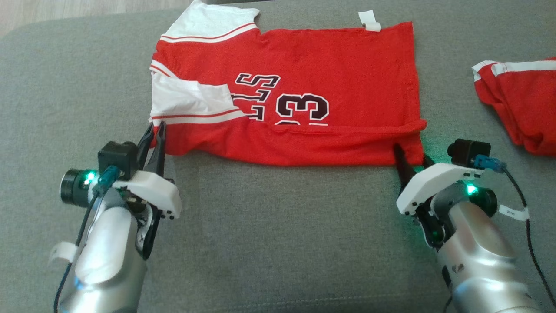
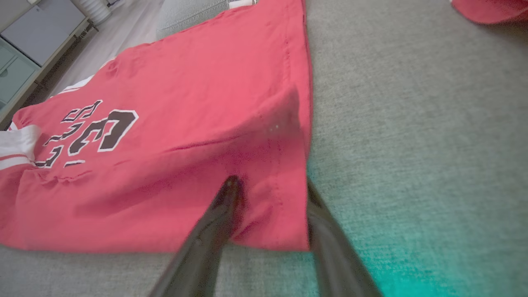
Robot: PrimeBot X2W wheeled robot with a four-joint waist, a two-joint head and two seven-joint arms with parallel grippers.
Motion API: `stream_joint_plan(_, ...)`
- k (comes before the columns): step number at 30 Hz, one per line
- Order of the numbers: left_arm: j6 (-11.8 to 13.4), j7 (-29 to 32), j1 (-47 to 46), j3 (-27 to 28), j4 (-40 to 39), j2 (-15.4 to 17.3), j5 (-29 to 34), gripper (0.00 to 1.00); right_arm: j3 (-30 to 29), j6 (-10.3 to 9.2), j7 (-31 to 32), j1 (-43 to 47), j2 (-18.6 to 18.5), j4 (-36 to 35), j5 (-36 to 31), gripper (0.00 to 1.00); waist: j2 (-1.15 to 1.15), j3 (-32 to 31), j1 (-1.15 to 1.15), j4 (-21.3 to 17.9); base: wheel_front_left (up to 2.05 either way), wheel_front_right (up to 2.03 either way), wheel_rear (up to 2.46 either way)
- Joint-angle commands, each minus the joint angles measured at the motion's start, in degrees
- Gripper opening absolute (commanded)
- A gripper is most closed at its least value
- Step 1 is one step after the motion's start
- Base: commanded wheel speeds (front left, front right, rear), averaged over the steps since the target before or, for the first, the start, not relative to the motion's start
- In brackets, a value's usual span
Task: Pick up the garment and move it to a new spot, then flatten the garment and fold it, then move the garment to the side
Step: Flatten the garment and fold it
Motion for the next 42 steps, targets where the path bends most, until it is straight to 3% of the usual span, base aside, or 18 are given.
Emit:
stream_joint_plan(1,0.35,-0.70,-0.88,1.42,-1.33,1.71,-0.60,0.00,2.45,-0.05,-0.04,-0.68,0.69,0.65,0.37,0.00,0.00,-0.15,0.00,-0.11,0.00,0.00,0.00)
stream_joint_plan(13,1.24,-0.72,1.60,2.00,0.48,2.63,-2.16,0.00,1.07,-0.05,-5.76,-1.24,0.69,3.96,-5.39,0.00,0.00,-3.67,0.00,-1.09,0.00,0.00,0.00)
stream_joint_plan(23,1.64,-0.41,6.46,2.43,-0.83,2.62,-4.06,0.00,-2.47,-0.05,-4.87,3.29,0.68,0.68,-7.62,0.00,0.00,-8.67,0.00,-1.65,0.00,0.00,0.00)
stream_joint_plan(30,2.06,0.89,13.21,2.39,-4.45,2.32,-5.59,0.00,-4.48,-0.05,-0.41,10.60,-0.04,-6.89,-7.02,0.00,0.00,-12.84,0.00,-1.96,0.00,0.00,0.00)
stream_joint_plan(42,3.75,5.33,25.06,2.38,-17.21,2.74,-7.50,0.00,-9.34,-0.05,11.28,26.16,0.23,-27.30,-6.05,0.00,0.00,-16.13,0.00,-1.70,0.00,0.00,0.00)
